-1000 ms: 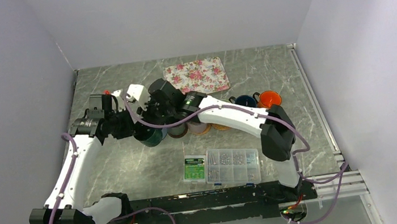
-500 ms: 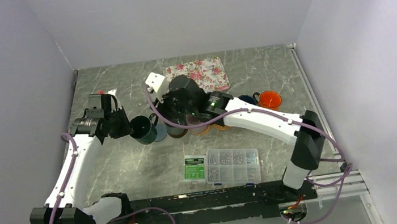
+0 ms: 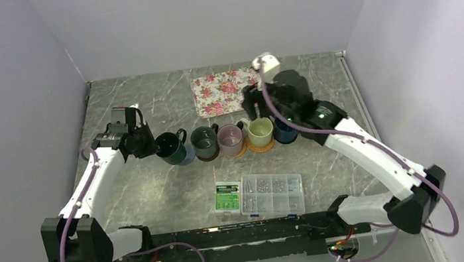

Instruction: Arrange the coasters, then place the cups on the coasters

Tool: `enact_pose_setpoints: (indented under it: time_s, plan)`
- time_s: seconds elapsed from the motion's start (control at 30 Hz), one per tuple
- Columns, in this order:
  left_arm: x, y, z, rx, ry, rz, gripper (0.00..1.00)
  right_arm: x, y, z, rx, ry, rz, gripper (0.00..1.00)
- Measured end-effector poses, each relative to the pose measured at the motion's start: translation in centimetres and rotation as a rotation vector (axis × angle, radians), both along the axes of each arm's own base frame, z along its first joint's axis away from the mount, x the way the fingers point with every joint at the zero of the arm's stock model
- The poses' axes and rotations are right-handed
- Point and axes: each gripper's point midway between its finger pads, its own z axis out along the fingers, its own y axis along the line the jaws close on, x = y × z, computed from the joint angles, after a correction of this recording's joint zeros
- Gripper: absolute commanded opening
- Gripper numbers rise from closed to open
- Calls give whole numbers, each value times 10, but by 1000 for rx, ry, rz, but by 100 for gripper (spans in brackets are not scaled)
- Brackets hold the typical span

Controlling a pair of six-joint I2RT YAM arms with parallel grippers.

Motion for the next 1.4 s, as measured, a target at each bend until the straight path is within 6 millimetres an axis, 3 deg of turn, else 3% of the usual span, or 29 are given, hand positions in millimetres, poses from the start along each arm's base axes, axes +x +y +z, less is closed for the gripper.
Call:
enact_pose_setpoints:
  time_s: [0.13,0.27,0.4,0.63,0.83,1.4]
  plan:
    - [8,-1,-7,-2,9,2,3,7,-60,-12,15,35,-156,68]
    - [15,-2,-15,-2,17,4,3,8,-102,-25,14,66,-267,69]
    - [20,-3,-21,-8,27,14,3,11,-135,-34,11,83,-355,69]
    - [28,-5,-25,-11,17,16,3,15,-175,-41,29,105,-459,69]
    - [30,-8,-35,-3,43,1,3,10,-185,-39,52,98,-470,69]
    - [31,-10,-57,52,84,-77,3,3,-184,-38,82,102,-450,68]
